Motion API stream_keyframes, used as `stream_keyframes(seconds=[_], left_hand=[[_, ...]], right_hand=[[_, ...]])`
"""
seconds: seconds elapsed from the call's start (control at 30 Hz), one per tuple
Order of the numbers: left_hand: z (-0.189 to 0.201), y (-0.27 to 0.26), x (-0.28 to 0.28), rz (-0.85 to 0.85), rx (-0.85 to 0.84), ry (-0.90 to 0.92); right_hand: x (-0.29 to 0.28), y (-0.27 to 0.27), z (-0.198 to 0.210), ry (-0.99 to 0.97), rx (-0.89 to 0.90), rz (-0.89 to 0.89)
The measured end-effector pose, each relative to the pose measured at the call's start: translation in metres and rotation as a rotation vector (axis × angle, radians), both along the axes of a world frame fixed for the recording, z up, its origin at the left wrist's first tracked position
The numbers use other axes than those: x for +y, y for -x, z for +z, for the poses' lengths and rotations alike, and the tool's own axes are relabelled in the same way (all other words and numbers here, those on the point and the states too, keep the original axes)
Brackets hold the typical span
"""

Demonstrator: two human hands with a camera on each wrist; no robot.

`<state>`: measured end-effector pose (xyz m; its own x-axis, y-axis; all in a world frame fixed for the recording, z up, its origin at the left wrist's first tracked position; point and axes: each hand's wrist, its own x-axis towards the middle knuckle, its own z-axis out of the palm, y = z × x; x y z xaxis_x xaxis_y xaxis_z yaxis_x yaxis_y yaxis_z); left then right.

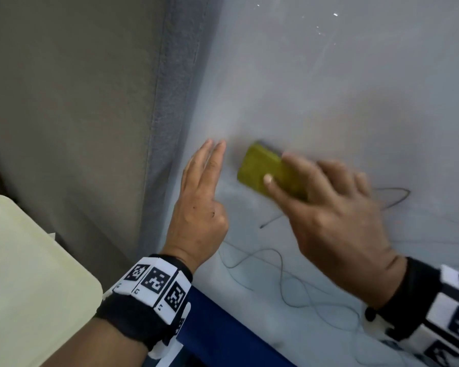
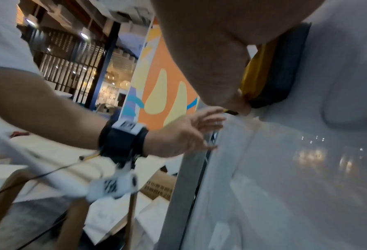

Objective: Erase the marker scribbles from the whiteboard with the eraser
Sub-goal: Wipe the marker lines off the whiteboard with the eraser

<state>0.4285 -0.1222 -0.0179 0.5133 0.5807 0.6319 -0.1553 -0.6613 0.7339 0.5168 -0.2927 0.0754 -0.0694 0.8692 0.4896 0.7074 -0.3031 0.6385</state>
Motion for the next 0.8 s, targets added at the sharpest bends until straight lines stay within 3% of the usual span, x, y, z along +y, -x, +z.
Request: stream_keyframes(seconds=[0.07, 0.13, 0.3, 0.37, 0.47, 0.53, 0.67, 0.73, 0.8], left_hand=[[0.000, 0.000, -0.002, -0.001, 0.016, -0.014], [0.001, 0.000, -0.004, 0.002, 0.025, -0.017], [0.001, -0.001, -0.004, 0.051, 0.043, -0.046], [0.000, 0.000, -0.004, 0.081, 0.069, -0.062], [-0.006, 0.001, -0.003, 0.108, 0.125, -0.102], [-0.011, 0.001, -0.004, 0.107, 0.149, -0.106], [-0.015, 0.006, -0.005, 0.098, 0.167, -0.072], [-0.016, 0.009, -0.005, 0.065, 0.181, -0.037], [-0.021, 0.016, -0.005, 0.027, 0.220, -0.005]], right_hand=[[-0.012, -0.001, -0.017, 0.142, -0.012, -0.010], [-0.016, -0.004, -0.010, 0.187, -0.008, 0.006], [-0.011, -0.007, 0.047, -0.128, 0.033, -0.007], [-0.013, -0.005, 0.037, -0.137, 0.036, 0.006], [-0.019, -0.002, -0.006, 0.119, 0.012, 0.016], [-0.020, -0.005, -0.006, 0.214, 0.024, 0.021], [-0.009, -0.008, 0.020, 0.043, 0.053, 0.038], [-0.009, -0.006, 0.007, 0.013, 0.047, 0.019], [-0.010, -0.001, -0.024, 0.128, 0.044, 0.034]])
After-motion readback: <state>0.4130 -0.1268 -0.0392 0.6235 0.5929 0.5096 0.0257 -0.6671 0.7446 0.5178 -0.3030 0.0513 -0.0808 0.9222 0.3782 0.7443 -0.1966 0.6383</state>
